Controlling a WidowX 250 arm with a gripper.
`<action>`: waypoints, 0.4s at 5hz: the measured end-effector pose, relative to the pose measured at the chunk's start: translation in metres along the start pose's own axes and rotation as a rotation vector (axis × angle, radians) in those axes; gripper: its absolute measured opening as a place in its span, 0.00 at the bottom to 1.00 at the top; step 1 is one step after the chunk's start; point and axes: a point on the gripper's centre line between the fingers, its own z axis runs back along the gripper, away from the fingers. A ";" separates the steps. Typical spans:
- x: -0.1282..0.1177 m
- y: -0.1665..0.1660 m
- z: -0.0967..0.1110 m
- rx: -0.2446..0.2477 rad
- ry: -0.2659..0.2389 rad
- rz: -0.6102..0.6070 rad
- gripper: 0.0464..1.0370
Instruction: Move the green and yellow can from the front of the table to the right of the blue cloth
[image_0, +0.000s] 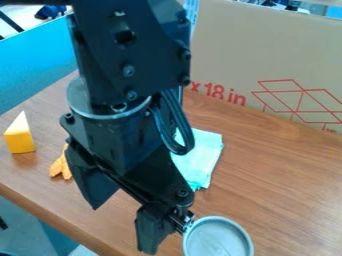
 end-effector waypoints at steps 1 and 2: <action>-0.001 0.000 -0.003 0.004 0.012 0.001 0.96; 0.015 -0.012 -0.022 0.003 0.033 0.027 0.96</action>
